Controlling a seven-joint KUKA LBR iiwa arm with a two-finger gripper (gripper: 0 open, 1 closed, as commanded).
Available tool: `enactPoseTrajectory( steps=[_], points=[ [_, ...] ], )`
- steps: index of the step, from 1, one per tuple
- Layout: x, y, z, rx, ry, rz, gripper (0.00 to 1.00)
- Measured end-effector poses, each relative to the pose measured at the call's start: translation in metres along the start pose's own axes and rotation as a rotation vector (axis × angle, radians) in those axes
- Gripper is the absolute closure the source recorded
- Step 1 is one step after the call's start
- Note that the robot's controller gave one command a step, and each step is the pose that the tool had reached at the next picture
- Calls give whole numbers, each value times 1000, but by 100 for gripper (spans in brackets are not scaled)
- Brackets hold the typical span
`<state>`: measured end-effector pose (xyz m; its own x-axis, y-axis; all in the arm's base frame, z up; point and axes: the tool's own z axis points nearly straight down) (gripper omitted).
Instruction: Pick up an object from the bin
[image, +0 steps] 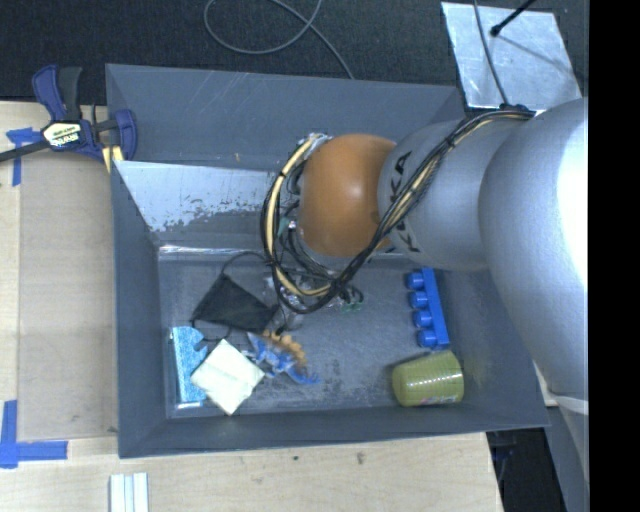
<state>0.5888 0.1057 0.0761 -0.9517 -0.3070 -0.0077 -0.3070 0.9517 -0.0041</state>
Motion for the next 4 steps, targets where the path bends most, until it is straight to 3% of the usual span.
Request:
enactPoseTrajectory(
  steps=[1, 2, 3, 4],
  points=[
    [0, 0, 0, 0, 0, 0, 100],
    [0, -8, -100, 0, -4, -26, 100],
    [0, -8, -100, 0, -4, -26, 100],
    [7, -16, -303, 2, -10, -123, 100]
  ],
)
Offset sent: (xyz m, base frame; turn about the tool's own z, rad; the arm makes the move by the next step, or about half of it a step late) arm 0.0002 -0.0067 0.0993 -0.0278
